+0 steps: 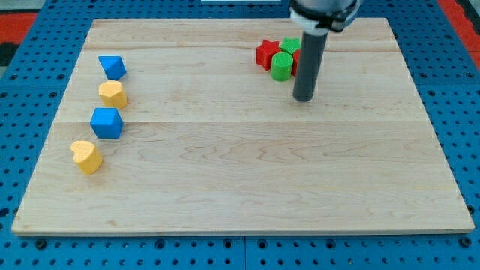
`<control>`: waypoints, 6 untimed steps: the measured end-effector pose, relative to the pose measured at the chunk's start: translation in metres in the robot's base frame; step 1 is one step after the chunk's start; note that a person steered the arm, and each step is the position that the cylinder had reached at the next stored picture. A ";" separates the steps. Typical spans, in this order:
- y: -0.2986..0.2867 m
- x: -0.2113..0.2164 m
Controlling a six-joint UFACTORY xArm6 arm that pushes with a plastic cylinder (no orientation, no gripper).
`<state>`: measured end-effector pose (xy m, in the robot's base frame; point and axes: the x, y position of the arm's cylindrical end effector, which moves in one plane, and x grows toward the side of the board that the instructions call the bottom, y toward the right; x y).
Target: Push the blue triangle down a bit
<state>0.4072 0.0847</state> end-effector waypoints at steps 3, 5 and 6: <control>-0.107 -0.068; -0.219 -0.133; -0.273 -0.132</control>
